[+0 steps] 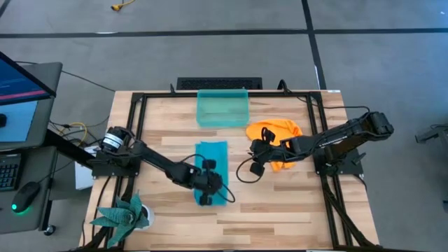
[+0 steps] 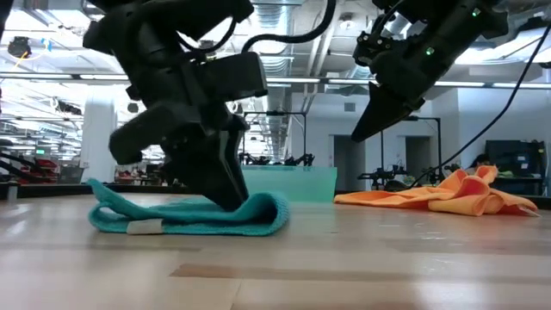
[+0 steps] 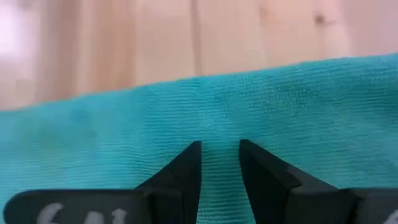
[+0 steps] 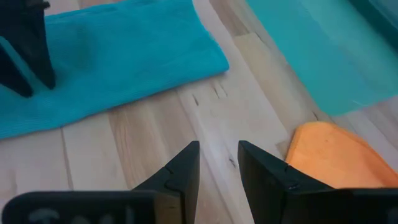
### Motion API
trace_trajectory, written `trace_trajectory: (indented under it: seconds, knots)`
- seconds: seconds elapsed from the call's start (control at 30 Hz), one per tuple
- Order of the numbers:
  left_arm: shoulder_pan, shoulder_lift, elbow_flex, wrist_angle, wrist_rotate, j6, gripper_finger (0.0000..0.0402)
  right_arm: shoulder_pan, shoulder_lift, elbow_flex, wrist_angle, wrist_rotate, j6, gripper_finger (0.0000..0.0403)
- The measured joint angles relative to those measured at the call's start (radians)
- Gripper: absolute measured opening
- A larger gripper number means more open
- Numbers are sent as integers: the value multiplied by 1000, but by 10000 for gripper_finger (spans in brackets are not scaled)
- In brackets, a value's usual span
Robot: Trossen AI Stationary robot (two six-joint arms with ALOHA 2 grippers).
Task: Roll microfiber towels into tight, uniform cylinder then place into a basket
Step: Fold the blue microfiber cloth
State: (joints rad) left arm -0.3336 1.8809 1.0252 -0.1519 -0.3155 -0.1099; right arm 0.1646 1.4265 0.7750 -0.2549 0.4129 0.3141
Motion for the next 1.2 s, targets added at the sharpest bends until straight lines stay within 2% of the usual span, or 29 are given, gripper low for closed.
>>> trace_trajectory:
  seconds: [0.1,0.27,0.5,0.6,0.9,1.07,1.2]
  knots:
    - [-9,0,66,-116,-92,-8,102,0,0,0,1,0,0,134]
    - [-40,0,188,-400,-163,-121,102,7,0,0,1,0,0,134]
    - [-161,-2,268,-642,-308,-282,102,63,0,0,42,-17,-31,134]
    - [-235,-2,268,-688,-319,-348,102,109,0,0,114,-19,-67,134]
    - [-454,-2,299,-799,-350,-444,102,245,0,0,456,-20,-322,133]
    - [-507,-4,324,-797,-382,-430,102,315,0,0,595,-21,-490,134]
    - [-499,2,319,-760,-375,-394,102,348,0,0,593,-23,-550,134]
